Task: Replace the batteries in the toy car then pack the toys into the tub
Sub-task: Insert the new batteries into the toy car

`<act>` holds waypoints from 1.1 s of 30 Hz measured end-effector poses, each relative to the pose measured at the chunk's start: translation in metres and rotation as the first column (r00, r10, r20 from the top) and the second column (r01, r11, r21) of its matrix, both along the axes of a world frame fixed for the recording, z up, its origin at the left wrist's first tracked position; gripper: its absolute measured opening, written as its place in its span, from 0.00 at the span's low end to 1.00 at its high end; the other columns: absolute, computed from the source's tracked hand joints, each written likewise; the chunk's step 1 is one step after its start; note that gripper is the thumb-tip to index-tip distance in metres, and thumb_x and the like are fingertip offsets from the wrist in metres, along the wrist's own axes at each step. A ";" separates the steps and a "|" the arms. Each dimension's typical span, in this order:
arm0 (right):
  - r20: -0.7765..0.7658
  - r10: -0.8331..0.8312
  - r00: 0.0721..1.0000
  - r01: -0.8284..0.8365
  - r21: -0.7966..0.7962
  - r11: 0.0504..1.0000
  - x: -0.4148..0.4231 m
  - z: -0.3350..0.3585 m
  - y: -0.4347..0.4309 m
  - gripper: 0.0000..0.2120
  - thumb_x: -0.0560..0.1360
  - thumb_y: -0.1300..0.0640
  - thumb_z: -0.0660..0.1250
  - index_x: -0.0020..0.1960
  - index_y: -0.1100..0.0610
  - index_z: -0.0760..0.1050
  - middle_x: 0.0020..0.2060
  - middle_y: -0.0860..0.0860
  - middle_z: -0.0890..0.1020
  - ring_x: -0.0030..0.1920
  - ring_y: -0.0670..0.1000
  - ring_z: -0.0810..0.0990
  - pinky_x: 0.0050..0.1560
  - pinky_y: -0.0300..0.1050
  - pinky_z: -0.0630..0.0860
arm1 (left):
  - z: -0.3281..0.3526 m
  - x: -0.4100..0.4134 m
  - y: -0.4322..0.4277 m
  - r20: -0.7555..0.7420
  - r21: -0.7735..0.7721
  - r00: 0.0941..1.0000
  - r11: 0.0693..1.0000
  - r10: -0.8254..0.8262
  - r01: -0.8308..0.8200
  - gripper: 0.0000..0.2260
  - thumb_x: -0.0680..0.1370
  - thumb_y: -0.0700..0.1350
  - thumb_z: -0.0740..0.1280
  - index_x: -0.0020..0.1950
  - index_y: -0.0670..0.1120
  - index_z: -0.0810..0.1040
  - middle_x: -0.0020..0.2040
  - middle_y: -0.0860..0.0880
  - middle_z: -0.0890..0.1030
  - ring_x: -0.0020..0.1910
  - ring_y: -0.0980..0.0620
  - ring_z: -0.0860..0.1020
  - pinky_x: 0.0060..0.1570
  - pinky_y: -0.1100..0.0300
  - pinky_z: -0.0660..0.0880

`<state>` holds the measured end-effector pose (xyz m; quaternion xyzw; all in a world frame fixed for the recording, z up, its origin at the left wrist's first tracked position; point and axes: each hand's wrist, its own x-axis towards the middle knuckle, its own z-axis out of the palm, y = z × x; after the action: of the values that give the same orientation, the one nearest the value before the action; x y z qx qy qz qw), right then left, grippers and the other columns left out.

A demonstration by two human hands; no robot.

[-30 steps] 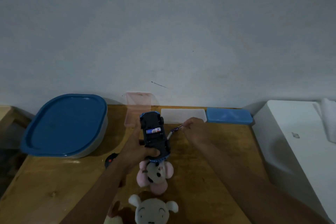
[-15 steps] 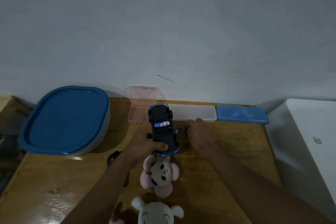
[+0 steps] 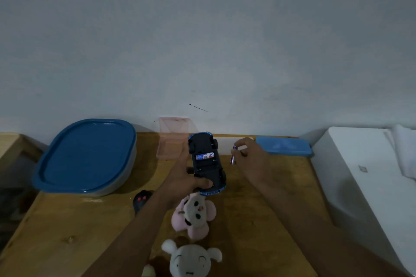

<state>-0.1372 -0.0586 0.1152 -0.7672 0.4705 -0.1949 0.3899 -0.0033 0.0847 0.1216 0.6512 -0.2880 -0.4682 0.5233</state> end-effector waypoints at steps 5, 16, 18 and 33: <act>0.242 -0.139 0.960 0.108 0.137 0.985 -0.006 0.023 0.010 0.05 0.75 0.55 0.70 0.45 0.47 0.74 0.38 0.50 0.84 0.37 0.50 0.84 0.46 0.55 0.82 | 0.010 -0.012 0.007 -0.018 -0.016 1.000 1.000 -0.020 0.020 0.47 0.66 0.27 0.73 0.70 0.66 0.58 0.55 0.41 0.80 0.52 0.43 0.81 0.46 0.46 0.82; 0.183 0.219 0.958 -0.198 -0.125 0.972 -0.005 0.048 0.055 0.07 0.75 0.58 0.68 0.44 0.46 0.74 0.41 0.41 0.81 0.45 0.41 0.81 0.45 0.35 0.79 | 0.026 -0.024 0.026 0.001 -0.086 0.998 0.995 -0.059 0.059 0.48 0.68 0.26 0.72 0.77 0.59 0.54 0.51 0.44 0.83 0.43 0.53 0.84 0.39 0.56 0.81; 0.090 0.322 0.942 -0.297 -0.217 0.930 -0.002 0.049 0.061 0.04 0.76 0.58 0.68 0.49 0.50 0.77 0.44 0.45 0.83 0.47 0.45 0.82 0.50 0.39 0.79 | 0.028 -0.025 0.029 -0.009 -0.097 0.998 0.993 -0.069 0.068 0.48 0.69 0.25 0.71 0.76 0.60 0.53 0.51 0.44 0.83 0.43 0.53 0.85 0.39 0.57 0.81; -0.294 0.544 0.786 -0.618 -0.344 0.707 0.003 0.060 0.074 0.13 0.77 0.61 0.62 0.60 0.54 0.77 0.53 0.52 0.82 0.51 0.50 0.78 0.55 0.43 0.74 | 0.029 -0.026 0.040 0.025 -0.089 0.997 0.993 -0.079 0.081 0.48 0.68 0.26 0.72 0.76 0.59 0.53 0.55 0.49 0.80 0.45 0.57 0.84 0.44 0.55 0.82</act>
<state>-0.1346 0.0152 0.1752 -0.9553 0.1818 -0.0924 0.2142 -0.0298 0.1252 0.1502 0.6200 -0.3402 -0.4684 0.5296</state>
